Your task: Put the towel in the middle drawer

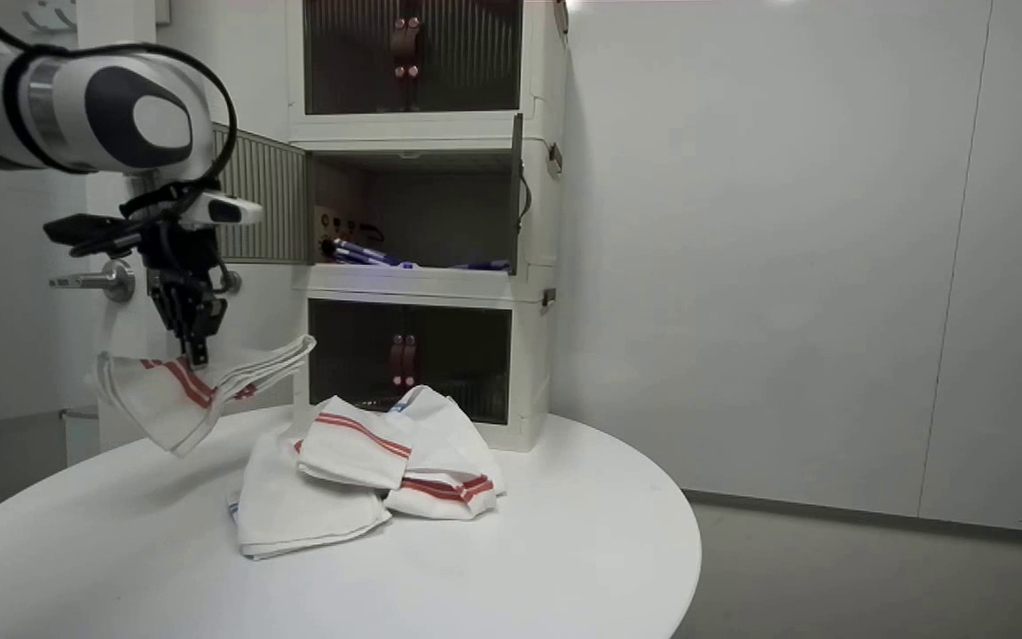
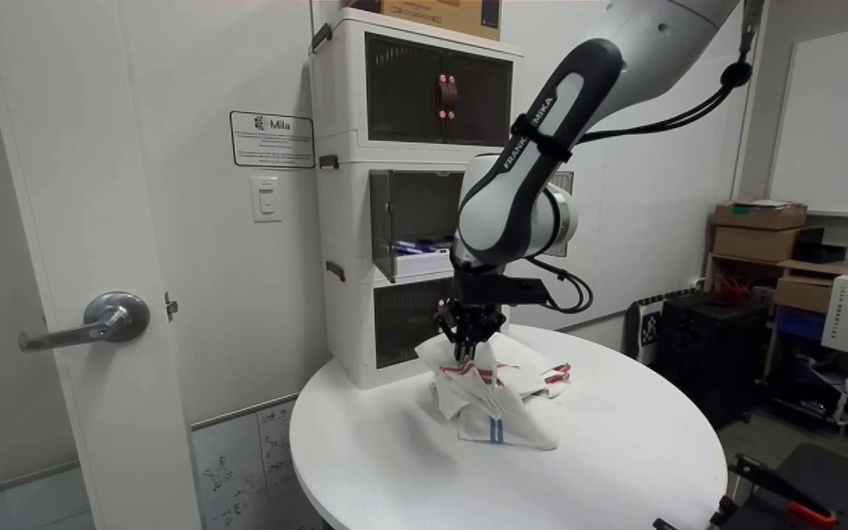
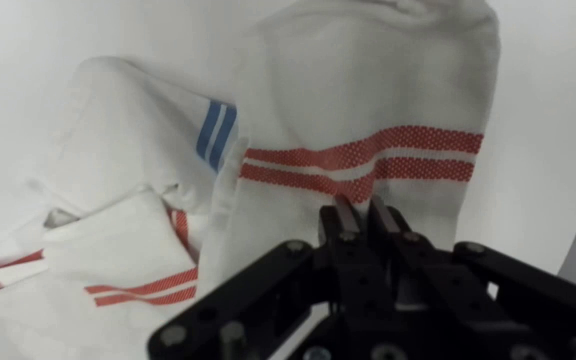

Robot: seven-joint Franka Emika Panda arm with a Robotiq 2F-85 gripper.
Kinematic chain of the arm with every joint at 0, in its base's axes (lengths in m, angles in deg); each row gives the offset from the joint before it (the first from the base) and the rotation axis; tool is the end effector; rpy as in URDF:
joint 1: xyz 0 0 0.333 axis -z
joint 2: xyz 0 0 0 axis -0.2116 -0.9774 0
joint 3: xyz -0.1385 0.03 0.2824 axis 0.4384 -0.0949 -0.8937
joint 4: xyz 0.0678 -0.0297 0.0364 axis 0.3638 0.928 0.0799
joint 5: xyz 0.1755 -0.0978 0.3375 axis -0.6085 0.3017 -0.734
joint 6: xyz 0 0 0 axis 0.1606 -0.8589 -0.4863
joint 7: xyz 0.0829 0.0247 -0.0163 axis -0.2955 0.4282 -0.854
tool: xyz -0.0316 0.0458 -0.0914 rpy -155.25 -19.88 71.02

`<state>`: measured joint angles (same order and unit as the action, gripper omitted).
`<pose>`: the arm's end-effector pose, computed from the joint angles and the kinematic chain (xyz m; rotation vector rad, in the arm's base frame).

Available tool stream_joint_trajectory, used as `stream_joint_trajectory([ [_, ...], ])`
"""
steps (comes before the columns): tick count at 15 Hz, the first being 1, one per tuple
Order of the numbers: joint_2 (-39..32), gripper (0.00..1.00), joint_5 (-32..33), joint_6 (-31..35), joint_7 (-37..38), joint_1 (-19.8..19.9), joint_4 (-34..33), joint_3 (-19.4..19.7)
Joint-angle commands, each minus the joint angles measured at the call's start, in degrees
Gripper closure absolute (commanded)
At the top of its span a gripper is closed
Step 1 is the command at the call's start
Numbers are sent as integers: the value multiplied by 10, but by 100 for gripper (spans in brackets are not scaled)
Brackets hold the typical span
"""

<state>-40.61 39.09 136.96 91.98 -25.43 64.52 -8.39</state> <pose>0.5281 0.1059 0.2514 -3.0338 0.5018 -0.2630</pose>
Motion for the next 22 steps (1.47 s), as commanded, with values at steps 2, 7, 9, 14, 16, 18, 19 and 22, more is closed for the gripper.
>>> stream_joint_trajectory([
  [2,60,95,125,-5,109,-18,1,42],
  [7,67,95,227,-53,181,-1,-68,28],
  [9,64,95,231,-76,179,8,-106,20],
  [14,66,95,187,-87,141,40,-170,8],
  [16,62,95,181,-87,139,50,-192,8],
  [18,54,95,165,-85,125,61,-213,7],
  [19,50,95,153,-82,114,66,-222,6],
  [22,40,95,79,-78,49,86,-250,0],
])
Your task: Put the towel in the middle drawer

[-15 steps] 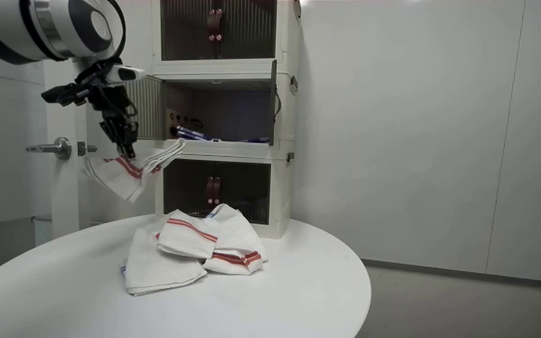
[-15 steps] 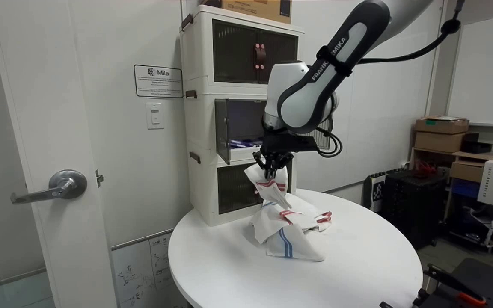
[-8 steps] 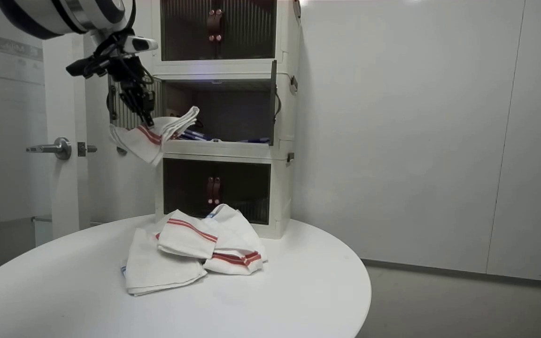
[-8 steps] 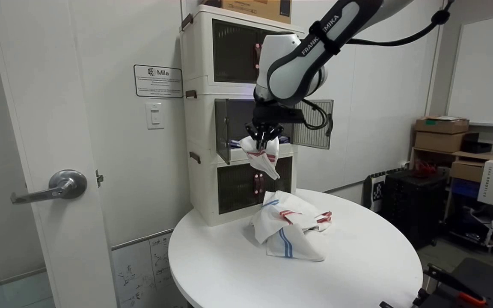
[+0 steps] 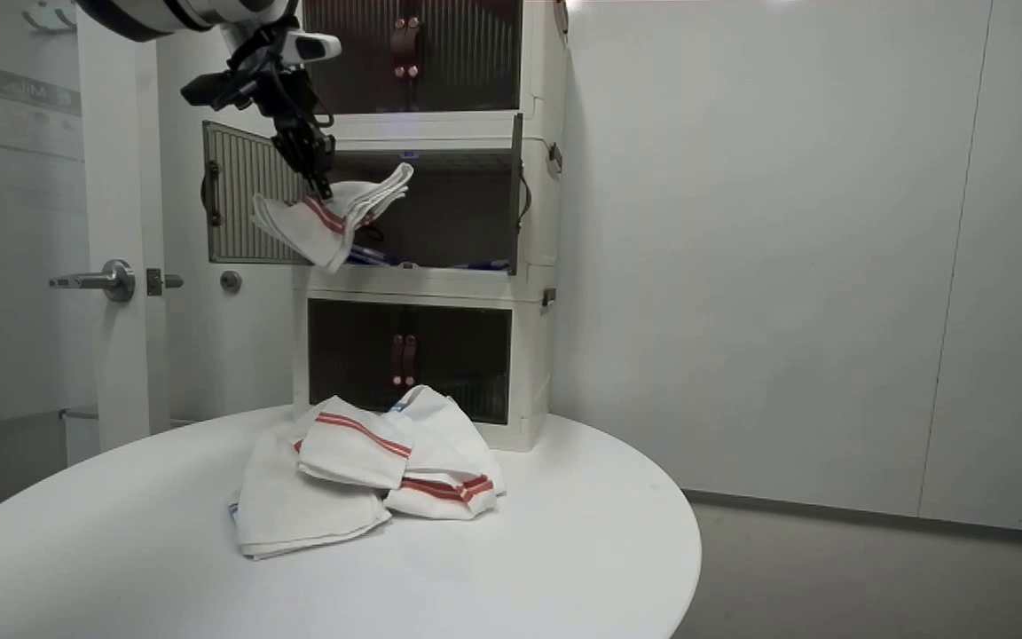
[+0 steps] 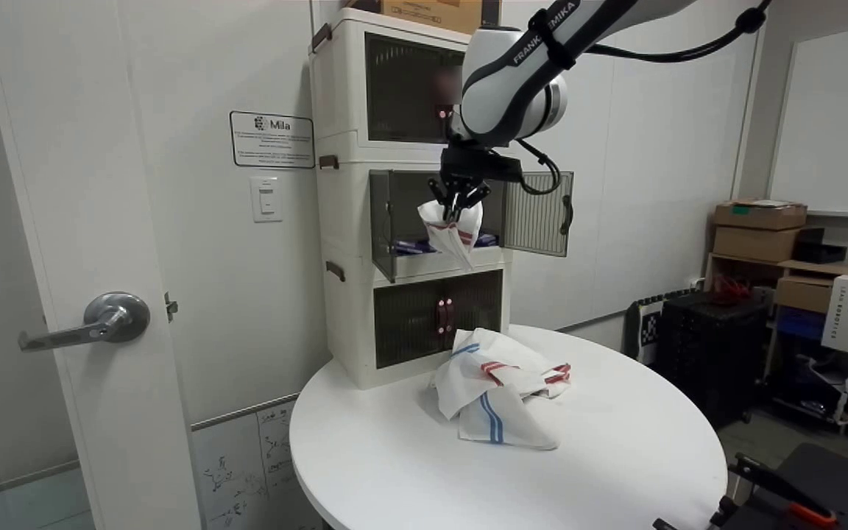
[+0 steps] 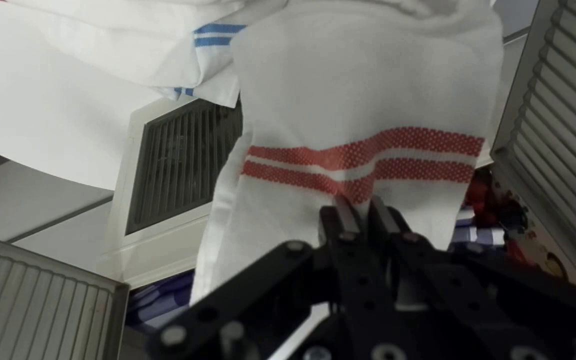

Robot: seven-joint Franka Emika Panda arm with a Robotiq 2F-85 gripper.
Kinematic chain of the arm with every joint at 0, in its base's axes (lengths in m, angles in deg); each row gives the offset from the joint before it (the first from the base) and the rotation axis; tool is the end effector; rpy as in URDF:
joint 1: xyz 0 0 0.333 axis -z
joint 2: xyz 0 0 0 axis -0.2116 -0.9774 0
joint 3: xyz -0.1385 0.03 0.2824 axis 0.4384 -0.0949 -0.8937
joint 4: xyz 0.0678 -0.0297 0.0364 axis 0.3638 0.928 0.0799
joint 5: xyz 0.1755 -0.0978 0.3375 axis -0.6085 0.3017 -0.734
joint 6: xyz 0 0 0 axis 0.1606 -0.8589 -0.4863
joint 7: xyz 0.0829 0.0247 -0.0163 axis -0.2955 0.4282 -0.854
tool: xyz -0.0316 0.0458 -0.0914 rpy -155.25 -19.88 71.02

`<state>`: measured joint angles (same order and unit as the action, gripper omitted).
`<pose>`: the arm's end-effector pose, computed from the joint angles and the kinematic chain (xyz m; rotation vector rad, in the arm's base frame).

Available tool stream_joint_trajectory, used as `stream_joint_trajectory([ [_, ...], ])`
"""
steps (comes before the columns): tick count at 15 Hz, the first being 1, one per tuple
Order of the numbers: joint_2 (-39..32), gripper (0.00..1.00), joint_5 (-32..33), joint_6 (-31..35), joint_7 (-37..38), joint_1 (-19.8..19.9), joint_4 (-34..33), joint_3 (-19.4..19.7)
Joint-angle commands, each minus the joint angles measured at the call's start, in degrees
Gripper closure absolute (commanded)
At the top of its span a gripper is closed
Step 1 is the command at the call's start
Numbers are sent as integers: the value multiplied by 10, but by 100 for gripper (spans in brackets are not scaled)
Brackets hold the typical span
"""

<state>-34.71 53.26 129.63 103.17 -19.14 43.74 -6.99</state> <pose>0.6256 0.0471 0.4593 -2.9167 0.7043 -0.8376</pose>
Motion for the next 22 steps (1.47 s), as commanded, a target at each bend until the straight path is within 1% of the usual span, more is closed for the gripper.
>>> stream_joint_trajectory([
  [1,-22,95,-88,-8,-86,28,-53,-15],
  [3,-27,97,-154,-15,-148,41,-67,-23],
  [4,-22,96,-183,-4,-187,45,-58,-30],
  [5,-15,91,-137,-1,-131,31,-41,-13],
  [7,-15,91,-166,-1,-167,38,-44,-19],
  [12,-16,91,-168,-1,-170,38,-44,-22],
  [13,-17,95,-160,-1,-159,35,-43,-20],
  [19,-61,95,-150,1,-140,28,-71,-16],
  [22,-84,95,-121,12,-123,17,-94,-2],
])
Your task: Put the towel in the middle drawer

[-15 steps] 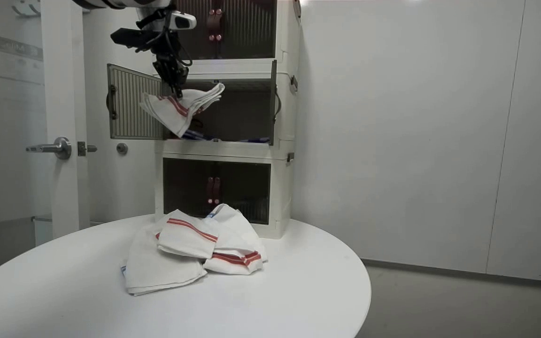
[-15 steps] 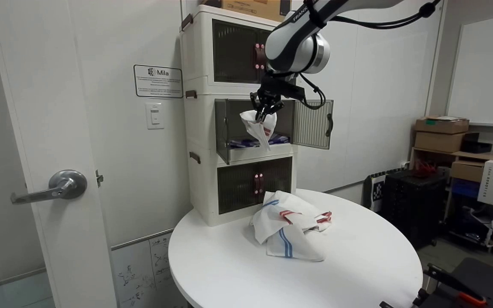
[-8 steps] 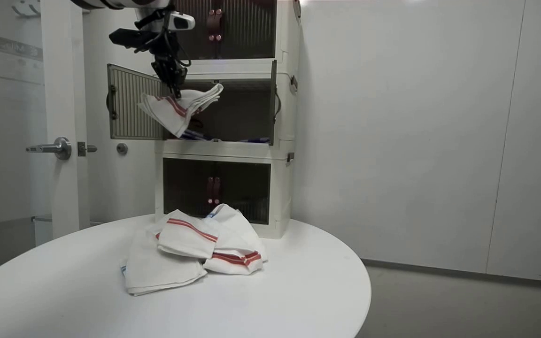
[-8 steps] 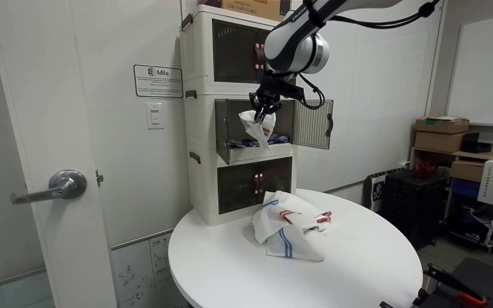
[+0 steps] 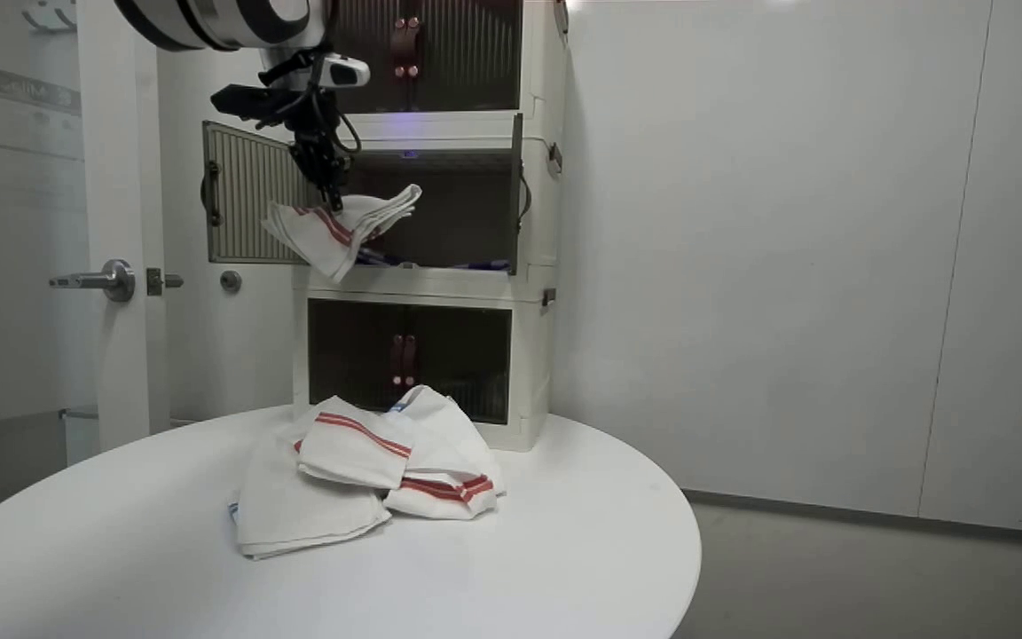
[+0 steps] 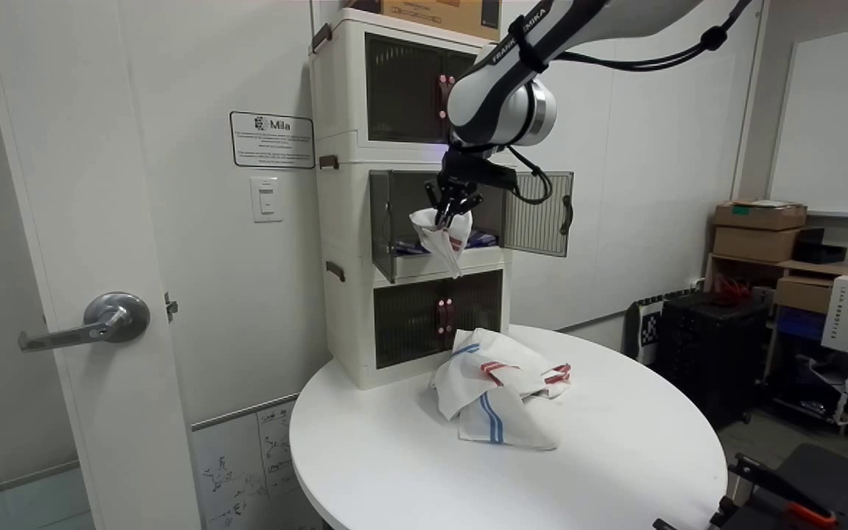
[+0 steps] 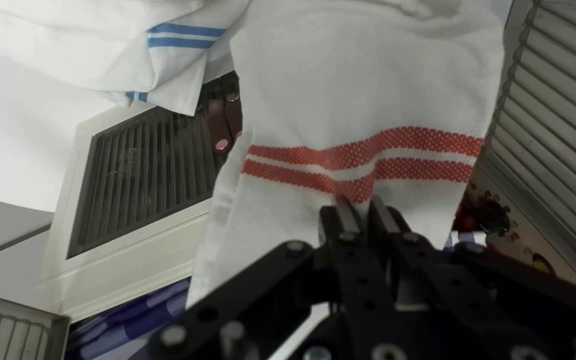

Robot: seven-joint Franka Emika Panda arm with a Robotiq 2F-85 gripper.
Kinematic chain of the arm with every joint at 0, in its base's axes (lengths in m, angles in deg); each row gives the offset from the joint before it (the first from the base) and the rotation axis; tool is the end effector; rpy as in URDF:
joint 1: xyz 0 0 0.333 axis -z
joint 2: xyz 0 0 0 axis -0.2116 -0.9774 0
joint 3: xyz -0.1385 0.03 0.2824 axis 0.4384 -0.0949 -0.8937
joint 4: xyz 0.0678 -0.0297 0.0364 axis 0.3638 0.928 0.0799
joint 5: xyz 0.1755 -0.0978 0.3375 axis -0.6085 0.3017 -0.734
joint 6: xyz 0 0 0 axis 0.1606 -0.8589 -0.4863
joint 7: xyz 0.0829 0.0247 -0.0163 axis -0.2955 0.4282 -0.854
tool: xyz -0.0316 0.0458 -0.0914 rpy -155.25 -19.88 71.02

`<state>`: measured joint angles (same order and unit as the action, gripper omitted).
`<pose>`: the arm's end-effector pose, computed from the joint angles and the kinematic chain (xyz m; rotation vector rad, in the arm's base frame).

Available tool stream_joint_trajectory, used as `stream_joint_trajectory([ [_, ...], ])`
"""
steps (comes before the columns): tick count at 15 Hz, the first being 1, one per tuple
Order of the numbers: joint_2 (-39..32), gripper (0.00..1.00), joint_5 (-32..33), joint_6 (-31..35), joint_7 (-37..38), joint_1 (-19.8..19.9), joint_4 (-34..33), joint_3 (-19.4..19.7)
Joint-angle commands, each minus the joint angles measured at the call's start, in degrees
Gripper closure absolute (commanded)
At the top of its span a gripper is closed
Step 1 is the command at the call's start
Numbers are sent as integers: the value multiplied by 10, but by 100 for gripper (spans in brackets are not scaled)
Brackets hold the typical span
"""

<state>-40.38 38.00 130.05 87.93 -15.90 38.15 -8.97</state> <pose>0.6564 0.0281 0.4462 -2.8453 0.6175 -0.7521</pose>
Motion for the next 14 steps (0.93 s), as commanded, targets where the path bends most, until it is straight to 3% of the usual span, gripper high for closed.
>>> stream_joint_trajectory([
  [1,-34,95,41,11,36,-19,-46,22],
  [14,-197,95,47,-28,73,-35,-265,62],
])
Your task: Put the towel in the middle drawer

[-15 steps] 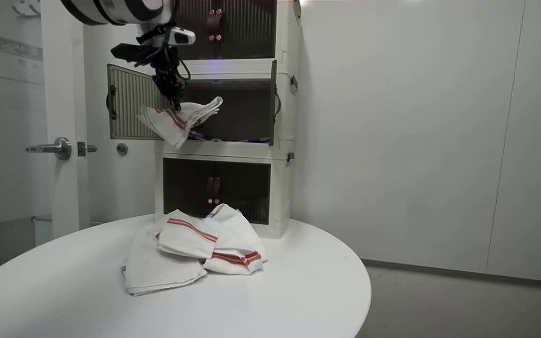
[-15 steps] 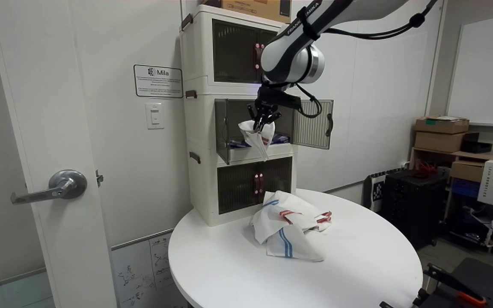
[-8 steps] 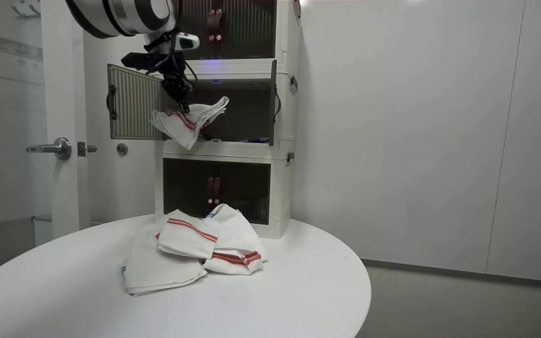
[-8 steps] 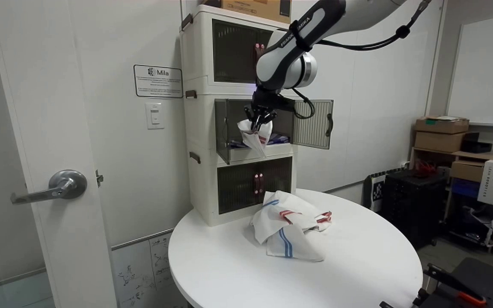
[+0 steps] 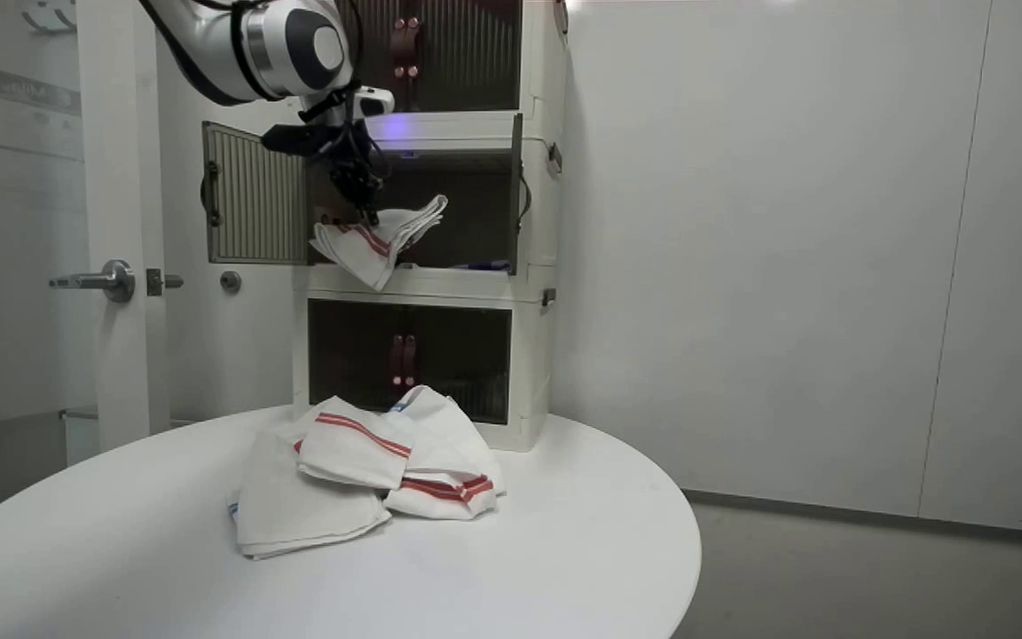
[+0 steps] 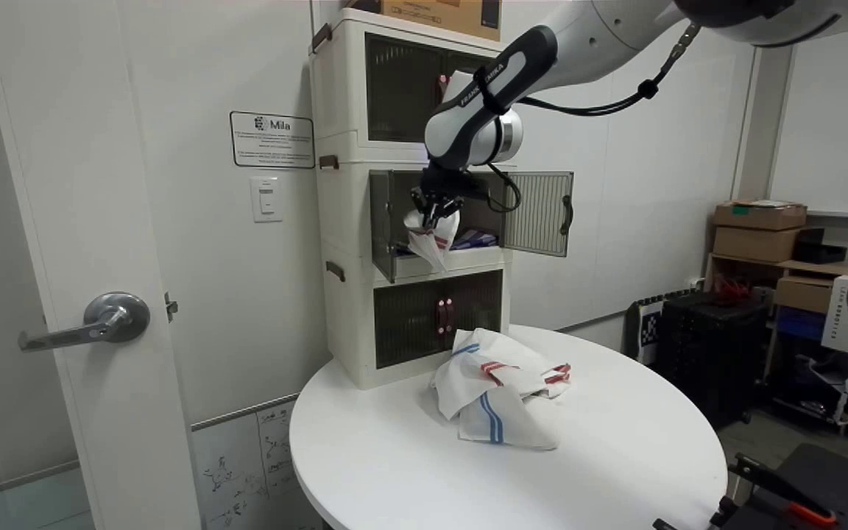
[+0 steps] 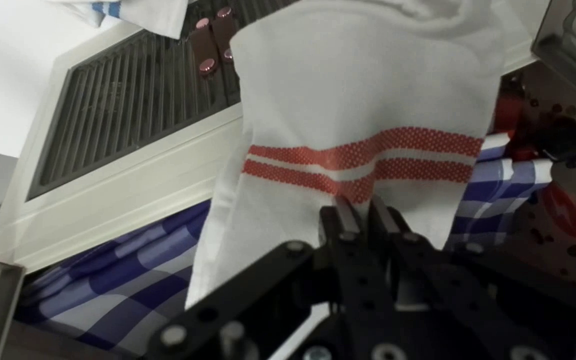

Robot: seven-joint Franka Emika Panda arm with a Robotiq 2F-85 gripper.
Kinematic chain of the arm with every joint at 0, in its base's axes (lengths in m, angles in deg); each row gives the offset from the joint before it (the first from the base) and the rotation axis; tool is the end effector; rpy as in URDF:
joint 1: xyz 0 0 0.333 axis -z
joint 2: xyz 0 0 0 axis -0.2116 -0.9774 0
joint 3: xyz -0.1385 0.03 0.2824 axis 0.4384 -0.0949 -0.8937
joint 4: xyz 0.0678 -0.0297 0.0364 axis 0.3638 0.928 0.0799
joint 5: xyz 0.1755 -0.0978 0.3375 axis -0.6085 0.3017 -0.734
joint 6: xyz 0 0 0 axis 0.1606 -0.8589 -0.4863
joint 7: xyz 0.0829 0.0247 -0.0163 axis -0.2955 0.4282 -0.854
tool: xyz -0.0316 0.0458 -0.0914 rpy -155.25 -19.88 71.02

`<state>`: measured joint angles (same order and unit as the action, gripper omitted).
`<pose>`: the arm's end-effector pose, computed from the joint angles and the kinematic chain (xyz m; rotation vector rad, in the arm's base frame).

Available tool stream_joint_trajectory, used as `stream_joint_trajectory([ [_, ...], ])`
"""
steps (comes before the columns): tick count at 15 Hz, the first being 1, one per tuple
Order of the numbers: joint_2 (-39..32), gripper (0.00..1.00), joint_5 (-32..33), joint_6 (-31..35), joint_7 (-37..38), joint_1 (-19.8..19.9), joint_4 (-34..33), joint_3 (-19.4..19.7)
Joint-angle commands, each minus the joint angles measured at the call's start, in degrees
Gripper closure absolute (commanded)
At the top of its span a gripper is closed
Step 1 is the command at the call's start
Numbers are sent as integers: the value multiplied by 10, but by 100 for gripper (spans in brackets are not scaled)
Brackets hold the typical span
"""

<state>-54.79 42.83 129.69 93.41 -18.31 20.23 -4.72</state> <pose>0.7326 0.0214 0.4299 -2.8586 0.6861 -0.8794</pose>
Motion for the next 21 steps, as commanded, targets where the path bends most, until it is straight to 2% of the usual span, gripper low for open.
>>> stream_joint_trajectory([
  [1,-64,95,-2,-28,20,-11,-103,22],
  [9,-157,95,2,-71,29,-18,-263,39],
  [15,-165,95,17,-86,31,-27,-278,48],
  [16,-164,66,17,-95,29,-27,-276,46],
  [18,-168,59,14,-92,26,-27,-273,42],
  [21,-178,37,11,-88,28,-28,-276,43],
])
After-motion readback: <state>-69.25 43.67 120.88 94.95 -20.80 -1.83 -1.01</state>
